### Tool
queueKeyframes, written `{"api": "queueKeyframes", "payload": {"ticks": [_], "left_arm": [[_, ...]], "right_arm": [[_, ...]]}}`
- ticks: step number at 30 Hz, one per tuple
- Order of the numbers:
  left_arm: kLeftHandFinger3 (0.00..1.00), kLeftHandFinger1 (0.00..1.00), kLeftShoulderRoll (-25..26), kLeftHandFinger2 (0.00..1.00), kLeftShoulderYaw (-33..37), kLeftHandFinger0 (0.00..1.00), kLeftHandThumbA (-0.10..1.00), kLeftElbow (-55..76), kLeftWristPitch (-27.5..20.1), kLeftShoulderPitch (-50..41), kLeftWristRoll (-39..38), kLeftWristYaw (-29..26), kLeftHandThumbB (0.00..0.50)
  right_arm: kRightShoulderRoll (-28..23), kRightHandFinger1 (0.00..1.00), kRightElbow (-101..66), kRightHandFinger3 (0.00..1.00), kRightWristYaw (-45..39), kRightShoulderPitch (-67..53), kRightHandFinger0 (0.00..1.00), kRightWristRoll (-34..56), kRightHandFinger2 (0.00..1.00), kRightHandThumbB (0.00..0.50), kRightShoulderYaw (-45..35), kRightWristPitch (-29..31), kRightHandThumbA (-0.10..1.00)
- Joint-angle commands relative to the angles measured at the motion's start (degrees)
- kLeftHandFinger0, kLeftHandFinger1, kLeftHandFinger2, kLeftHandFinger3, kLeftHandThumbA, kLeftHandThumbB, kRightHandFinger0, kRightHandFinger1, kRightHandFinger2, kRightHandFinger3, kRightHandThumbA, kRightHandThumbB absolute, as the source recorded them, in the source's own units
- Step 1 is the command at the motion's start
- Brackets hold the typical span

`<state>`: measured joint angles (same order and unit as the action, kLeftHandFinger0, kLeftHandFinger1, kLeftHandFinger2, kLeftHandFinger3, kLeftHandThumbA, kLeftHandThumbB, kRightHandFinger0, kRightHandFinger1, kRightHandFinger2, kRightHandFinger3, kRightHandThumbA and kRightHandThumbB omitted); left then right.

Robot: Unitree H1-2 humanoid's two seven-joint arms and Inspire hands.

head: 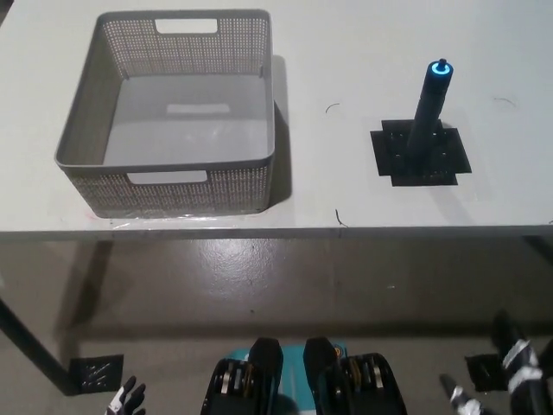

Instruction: Use the right hand to pick up a electric screw driver and put it into a container on the left side

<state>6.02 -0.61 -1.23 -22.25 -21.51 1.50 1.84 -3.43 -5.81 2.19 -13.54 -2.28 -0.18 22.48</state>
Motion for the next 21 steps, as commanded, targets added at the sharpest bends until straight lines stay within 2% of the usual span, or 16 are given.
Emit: {"api": "queueKeyframes", "payload": {"ticks": [1,4,6,7,9,11,14,21], "left_arm": [[1.00,1.00,0.8,1.00,0.0,1.00,0.98,1.7,-4.3,-1.0,-1.3,0.9,0.214],[1.00,1.00,0.7,1.00,-0.1,1.00,0.98,1.9,-4.7,-1.3,-0.8,0.6,0.203],[1.00,1.00,0.9,1.00,-0.2,1.00,0.99,2.4,-4.7,-1.7,-0.7,0.7,0.193],[1.00,1.00,1.0,1.00,-0.3,1.00,0.97,2.5,-4.7,-1.7,-1.2,0.9,0.188],[1.00,1.00,1.1,1.00,-0.4,1.00,0.96,2.4,-4.7,-1.5,-2.1,1.2,0.186],[1.00,1.00,1.3,1.00,-0.6,1.00,0.96,2.5,-4.5,-1.1,-2.3,1.4,0.185],[1.00,1.00,1.4,1.00,-0.8,1.00,0.96,2.2,-4.7,-0.8,-2.5,1.5,0.172],[1.00,1.00,1.3,1.00,-1.2,1.00,0.96,2.0,-4.7,0.1,-2.1,1.3,0.187]], "right_arm": [[0.2,1.00,-3.9,1.00,1.8,5.1,1.00,-0.7,1.00,0.262,-2.3,3.4,0.81],[-0.7,1.00,-3.3,1.00,2.6,11.3,1.00,-3.1,1.00,0.308,-4.1,0.4,0.90],[-1.0,1.00,-3.0,1.00,2.6,14.5,1.00,-3.5,1.00,0.357,-4.7,-2.0,0.96],[-1.4,1.00,-2.4,1.00,2.3,16.7,1.00,-2.9,1.00,0.400,-4.9,-3.7,1.00],[-2.0,1.00,-0.6,1.00,2.1,20.5,1.00,-2.1,1.00,0.459,-5.4,-6.7,1.00],[-2.3,1.00,2.1,1.00,2.2,25.1,1.00,-1.3,1.00,0.486,-5.9,-9.0,1.00],[-2.8,1.00,5.9,1.00,2.2,29.9,1.00,-1.2,1.00,0.494,-6.5,-10.6,1.00],[-2.9,1.00,14.3,1.00,3.1,39.0,1.00,-0.9,1.00,0.381,-7.6,-13.8,0.98]]}}
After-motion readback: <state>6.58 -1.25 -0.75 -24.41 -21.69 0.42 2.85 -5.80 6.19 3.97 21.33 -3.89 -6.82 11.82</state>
